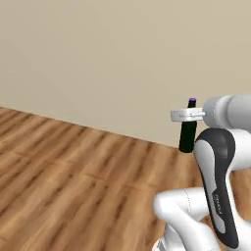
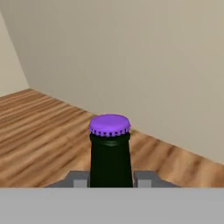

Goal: Get the candle and the beer from the cabinet and move them to the dining counter.

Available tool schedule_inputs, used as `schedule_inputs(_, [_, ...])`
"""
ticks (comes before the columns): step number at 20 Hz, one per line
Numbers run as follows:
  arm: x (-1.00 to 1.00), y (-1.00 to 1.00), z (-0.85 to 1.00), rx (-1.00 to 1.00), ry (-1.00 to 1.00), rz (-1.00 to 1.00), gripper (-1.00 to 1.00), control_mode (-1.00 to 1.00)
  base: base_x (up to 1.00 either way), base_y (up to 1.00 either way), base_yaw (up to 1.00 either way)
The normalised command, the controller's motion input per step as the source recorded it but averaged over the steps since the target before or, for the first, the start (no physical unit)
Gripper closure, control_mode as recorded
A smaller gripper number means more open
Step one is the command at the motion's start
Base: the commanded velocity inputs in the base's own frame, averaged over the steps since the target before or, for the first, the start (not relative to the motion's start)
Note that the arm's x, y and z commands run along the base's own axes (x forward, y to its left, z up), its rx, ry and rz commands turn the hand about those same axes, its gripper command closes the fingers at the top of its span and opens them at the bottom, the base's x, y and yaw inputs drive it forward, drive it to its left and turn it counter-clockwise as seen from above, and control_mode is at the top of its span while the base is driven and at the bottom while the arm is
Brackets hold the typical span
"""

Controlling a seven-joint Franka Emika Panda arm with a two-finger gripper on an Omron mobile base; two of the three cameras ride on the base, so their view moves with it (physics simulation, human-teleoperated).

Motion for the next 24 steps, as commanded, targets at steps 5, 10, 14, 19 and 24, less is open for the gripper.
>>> schedule_inputs(5, [0.00,0.00,0.00,0.00,0.00,0.00,1.00,1.00,0.97,-0.30,0.69])
schedule_inputs(10, [0.00,0.00,0.00,0.00,0.00,0.00,1.00,1.00,0.76,-0.46,0.74])
schedule_inputs(14, [0.00,0.00,0.00,0.00,0.00,0.00,1.00,1.00,0.97,-0.46,0.45])
schedule_inputs(19, [0.00,0.00,0.00,0.00,0.00,0.00,1.00,1.00,1.00,-0.03,0.02])
schedule_inputs(24, [0.00,0.00,0.00,0.00,0.00,0.00,1.00,1.00,1.00,-0.02,0.01])
